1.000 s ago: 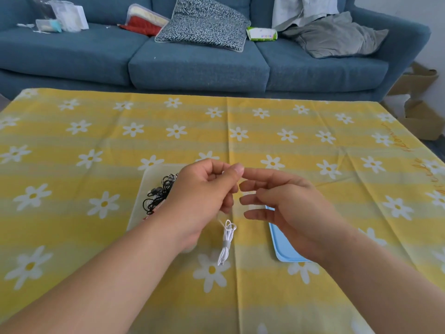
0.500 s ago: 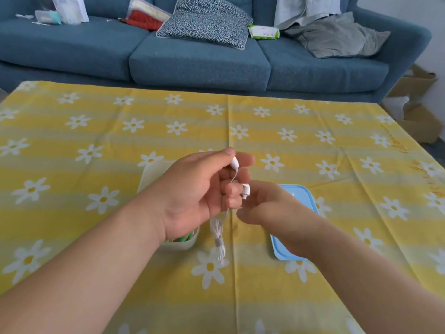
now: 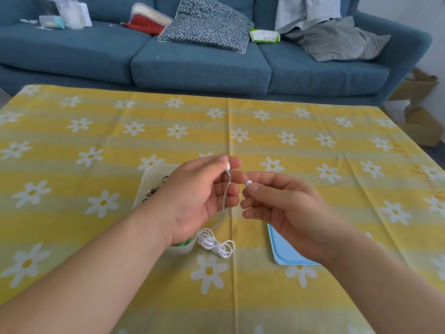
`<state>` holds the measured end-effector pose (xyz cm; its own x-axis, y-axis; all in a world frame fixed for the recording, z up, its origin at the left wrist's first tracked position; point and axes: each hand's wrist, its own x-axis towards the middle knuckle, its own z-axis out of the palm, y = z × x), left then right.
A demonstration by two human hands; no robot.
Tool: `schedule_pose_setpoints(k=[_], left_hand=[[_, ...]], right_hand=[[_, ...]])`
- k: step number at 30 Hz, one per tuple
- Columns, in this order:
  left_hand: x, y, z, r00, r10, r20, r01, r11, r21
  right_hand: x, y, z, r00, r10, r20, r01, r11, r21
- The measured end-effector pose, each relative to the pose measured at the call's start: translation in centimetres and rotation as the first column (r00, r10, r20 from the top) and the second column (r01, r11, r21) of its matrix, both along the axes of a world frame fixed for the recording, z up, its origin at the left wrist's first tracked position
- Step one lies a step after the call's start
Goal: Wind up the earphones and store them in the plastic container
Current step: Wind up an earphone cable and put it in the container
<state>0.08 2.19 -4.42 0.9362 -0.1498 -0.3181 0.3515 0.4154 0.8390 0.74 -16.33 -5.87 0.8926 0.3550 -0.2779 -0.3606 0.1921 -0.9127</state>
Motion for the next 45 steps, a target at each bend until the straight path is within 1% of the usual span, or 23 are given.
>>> schedule_pose_setpoints(k=[2, 3, 4, 6, 7, 8, 11, 15, 19, 22, 23, 24, 25, 27, 28, 29, 32, 34, 40, 41, 42, 43, 45], left_hand=[[0.0, -0.2, -0.4, 0.999, 0.045, -0.004, -0.045, 0.999, 0.011], [0.0, -0.3, -0.6, 0.998, 0.064, -0.001, -0.064, 0.997, 0.041], [0.0, -0.3, -0.9, 0.997, 0.071, 0.013, -0.072, 0.992, 0.107], [-0.2, -0.5, -1.4, 0.998, 0.029, 0.058, -0.044, 0.957, 0.286], [-0.3, -0.6, -1.6, 0.998, -0.004, 0.07, -0.02, 0.939, 0.344], [-0.4, -0.8, -1.8, 0.997, -0.037, 0.071, 0.008, 0.929, 0.369], [-0.7, -1.1, -1.9, 0.994, -0.102, 0.039, 0.082, 0.933, 0.35], [-0.5, -1.1, -1.7, 0.997, -0.078, -0.025, 0.081, 0.968, 0.236], [-0.8, -1.3, -1.9, 0.997, -0.076, 0.01, 0.071, 0.959, 0.275], [-0.7, -1.5, -2.2, 1.0, -0.022, -0.003, 0.022, 0.963, 0.268], [-0.7, -1.5, -2.3, 1.0, -0.007, -0.006, 0.009, 0.963, 0.269], [-0.6, -1.6, -2.3, 1.0, 0.003, -0.009, 0.0, 0.963, 0.269], [-0.7, -1.7, -2.4, 1.0, 0.007, -0.012, -0.003, 0.964, 0.267], [-0.8, -1.7, -2.5, 1.0, 0.008, -0.022, -0.001, 0.965, 0.262], [-0.9, -1.7, -2.5, 1.0, 0.001, -0.03, 0.006, 0.966, 0.259], [-0.9, -1.7, -2.4, 0.999, -0.001, -0.039, 0.011, 0.967, 0.255], [-0.9, -1.6, -2.3, 0.998, 0.002, -0.06, 0.012, 0.971, 0.24], [-0.9, -1.6, -2.2, 0.998, 0.01, -0.067, 0.006, 0.973, 0.231], [-1.1, -1.4, -2.0, 0.998, 0.014, -0.066, 0.0, 0.979, 0.205], [-1.1, -1.3, -1.9, 0.998, 0.017, -0.064, -0.004, 0.98, 0.2], [-1.1, -1.2, -1.8, 0.998, 0.023, -0.062, -0.01, 0.981, 0.196], [-1.1, -1.1, -1.6, 0.998, 0.033, -0.06, -0.021, 0.981, 0.193], [-1.1, -1.0, -1.5, 0.997, 0.057, -0.053, -0.045, 0.98, 0.194]], right_hand=[[-0.1, 0.0, -0.1, 0.999, -0.029, 0.019, 0.029, 1.0, 0.004], [-0.2, -0.1, -0.1, 0.999, -0.048, 0.023, 0.048, 0.999, -0.002], [-0.2, 0.0, -0.1, 0.997, -0.067, 0.025, 0.068, 0.998, -0.012], [-0.2, -0.1, -0.2, 0.993, -0.112, 0.036, 0.113, 0.993, -0.044], [-0.2, -0.1, -0.2, 0.991, -0.126, 0.041, 0.129, 0.99, -0.062], [-0.2, -0.1, -0.1, 0.991, -0.128, 0.042, 0.131, 0.988, -0.078], [-0.2, -0.3, -0.1, 0.993, -0.107, 0.055, 0.113, 0.984, -0.136], [-0.2, -0.5, 0.1, 0.989, -0.118, 0.09, 0.133, 0.972, -0.193], [-0.3, -0.5, 0.2, 0.991, -0.094, 0.098, 0.115, 0.964, -0.24], [0.2, -1.1, 0.8, 0.989, -0.116, 0.089, 0.137, 0.95, -0.281], [0.6, -1.6, 1.0, 0.981, -0.159, 0.109, 0.186, 0.931, -0.315], [1.2, -2.4, 1.0, 0.966, -0.212, 0.149, 0.254, 0.892, -0.374], [1.8, -3.4, 0.9, 0.944, -0.261, 0.204, 0.328, 0.826, -0.459], [2.8, -5.2, 0.0, 0.907, -0.298, 0.298, 0.421, 0.653, -0.629], [3.1, -5.8, -0.7, 0.904, -0.29, 0.314, 0.427, 0.585, -0.69], [3.3, -6.2, -1.4, 0.912, -0.267, 0.312, 0.41, 0.539, -0.736], [3.6, -6.4, -3.7, 0.94, -0.172, 0.294, 0.341, 0.433, -0.835], [3.9, -6.3, -4.7, 0.951, -0.127, 0.281, 0.308, 0.384, -0.87], [4.0, -5.5, -5.6, 0.953, -0.101, 0.286, 0.302, 0.269, -0.914], [3.9, -5.2, -5.5, 0.95, -0.111, 0.291, 0.311, 0.274, -0.91], [3.8, -4.9, -5.3, 0.946, -0.143, 0.292, 0.323, 0.306, -0.896], [3.8, -4.5, -4.8, 0.938, -0.2, 0.285, 0.342, 0.378, -0.86], [3.6, -3.5, -3.5, 0.918, -0.333, 0.215, 0.382, 0.601, -0.701]])
